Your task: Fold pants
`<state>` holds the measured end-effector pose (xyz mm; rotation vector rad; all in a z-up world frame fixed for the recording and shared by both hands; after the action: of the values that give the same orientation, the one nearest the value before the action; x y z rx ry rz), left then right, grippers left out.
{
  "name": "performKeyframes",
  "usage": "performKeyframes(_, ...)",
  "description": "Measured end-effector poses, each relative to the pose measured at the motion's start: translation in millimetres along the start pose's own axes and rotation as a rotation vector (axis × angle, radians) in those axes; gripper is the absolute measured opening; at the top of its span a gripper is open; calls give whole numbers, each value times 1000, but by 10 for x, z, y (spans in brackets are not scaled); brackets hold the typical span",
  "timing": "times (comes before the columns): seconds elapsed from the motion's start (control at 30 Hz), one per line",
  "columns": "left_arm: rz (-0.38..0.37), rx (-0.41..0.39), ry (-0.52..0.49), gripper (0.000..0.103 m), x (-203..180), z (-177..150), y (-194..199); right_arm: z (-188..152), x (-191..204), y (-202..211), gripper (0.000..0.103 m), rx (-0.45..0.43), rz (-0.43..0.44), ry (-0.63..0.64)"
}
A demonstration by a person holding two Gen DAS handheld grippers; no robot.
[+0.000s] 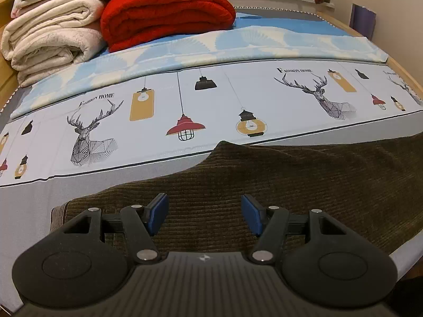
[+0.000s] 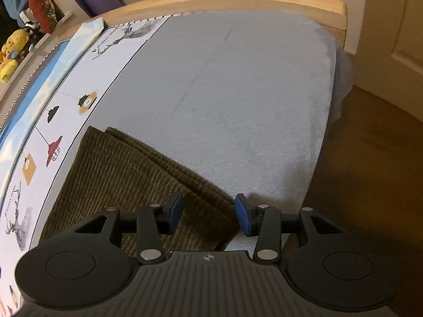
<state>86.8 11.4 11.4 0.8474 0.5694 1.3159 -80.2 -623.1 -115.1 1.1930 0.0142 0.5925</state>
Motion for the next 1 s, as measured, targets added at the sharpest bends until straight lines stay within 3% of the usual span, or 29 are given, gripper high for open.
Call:
performKeyframes(0.2,3,4,5,67,10,-1,-4,-58,96,-104,60,5,-40,94)
performKeyframes(0.43,2,5,-1,67,13,-13,-9,-62,146,-132,60,2,-86,143)
performKeyframes(0.53,3,7,1,67,26,-19,-8,-91,205,-153,60,1,-106,214)
performKeyframes(0.67,0,4,3,67,41,-22,6,-213,370,-206,72,28,-122,388)
performKeyframes(0.77,-1,8,7,67,59,-26,11,-252,419,-204,73,19,-131,456)
performKeyframes(0.87,-2,7,5,69,59,-27,18,-218,380,-200,67,26,-116,439)
performKeyframes(0.97,-2,7,3,69,54,-31,17,-247,432,-165,38,27,-66,477)
performKeyframes(1.0,-2,7,4,69,52,-32,16,-258,456,-155,35,22,-68,493)
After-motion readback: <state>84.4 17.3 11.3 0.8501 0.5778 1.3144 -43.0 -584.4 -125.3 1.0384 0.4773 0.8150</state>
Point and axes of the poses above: each gripper's, at about its wrist camera, not at the fingertips, and y roughly against the way its jaws point, x to its left, z to its top, the point moved 1 cm from there along -y, roughly the way its jaws point, and after that the axes turned 1 degree about -x, right-handed, at the moved point
